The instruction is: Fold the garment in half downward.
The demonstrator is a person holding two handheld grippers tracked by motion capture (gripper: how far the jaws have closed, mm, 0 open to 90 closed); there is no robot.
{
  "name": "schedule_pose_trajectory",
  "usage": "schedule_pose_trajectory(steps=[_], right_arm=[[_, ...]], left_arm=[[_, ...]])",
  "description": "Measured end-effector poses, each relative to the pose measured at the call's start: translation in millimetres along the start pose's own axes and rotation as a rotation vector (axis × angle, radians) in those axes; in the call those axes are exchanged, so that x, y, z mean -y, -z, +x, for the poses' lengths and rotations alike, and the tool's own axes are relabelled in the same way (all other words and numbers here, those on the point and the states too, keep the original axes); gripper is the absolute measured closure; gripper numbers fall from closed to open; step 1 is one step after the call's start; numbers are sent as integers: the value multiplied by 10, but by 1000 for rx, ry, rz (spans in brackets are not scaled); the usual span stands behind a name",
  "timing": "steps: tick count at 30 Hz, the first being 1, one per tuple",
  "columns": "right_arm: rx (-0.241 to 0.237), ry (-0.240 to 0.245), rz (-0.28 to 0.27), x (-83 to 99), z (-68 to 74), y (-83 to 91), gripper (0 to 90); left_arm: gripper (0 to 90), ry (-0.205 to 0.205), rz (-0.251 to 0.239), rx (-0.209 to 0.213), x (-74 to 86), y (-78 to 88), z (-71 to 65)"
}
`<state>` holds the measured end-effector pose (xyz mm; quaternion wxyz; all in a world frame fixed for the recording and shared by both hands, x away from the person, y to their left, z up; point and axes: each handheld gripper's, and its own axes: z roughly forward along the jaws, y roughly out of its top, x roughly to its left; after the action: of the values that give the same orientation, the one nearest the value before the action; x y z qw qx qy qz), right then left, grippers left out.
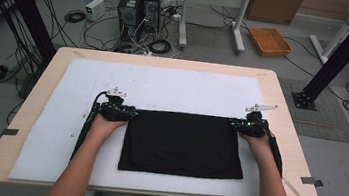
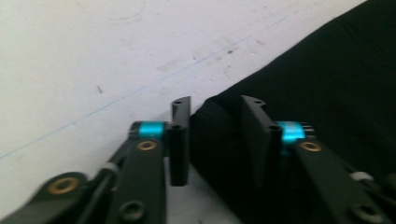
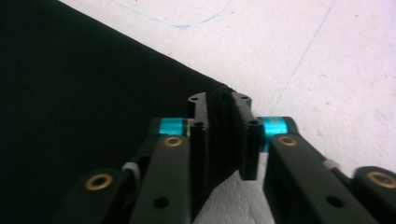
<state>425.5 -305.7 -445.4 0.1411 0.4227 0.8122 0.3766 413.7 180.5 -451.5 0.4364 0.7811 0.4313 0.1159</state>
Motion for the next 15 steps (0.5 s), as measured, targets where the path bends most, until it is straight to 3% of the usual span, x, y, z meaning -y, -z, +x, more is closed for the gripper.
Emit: schedule_pose_trajectory(steps=[4, 7, 15], right_arm=[[15, 21, -3, -8, 2, 10, 833], [35, 47, -16, -27, 9, 12, 838], [62, 58, -50, -75, -36, -45, 840]], left_arm=[[808, -6, -23, -19, -19, 27, -10], [814, -23, -46, -22, -35, 45, 7], [815, -6, -71, -38, -100, 18, 72]])
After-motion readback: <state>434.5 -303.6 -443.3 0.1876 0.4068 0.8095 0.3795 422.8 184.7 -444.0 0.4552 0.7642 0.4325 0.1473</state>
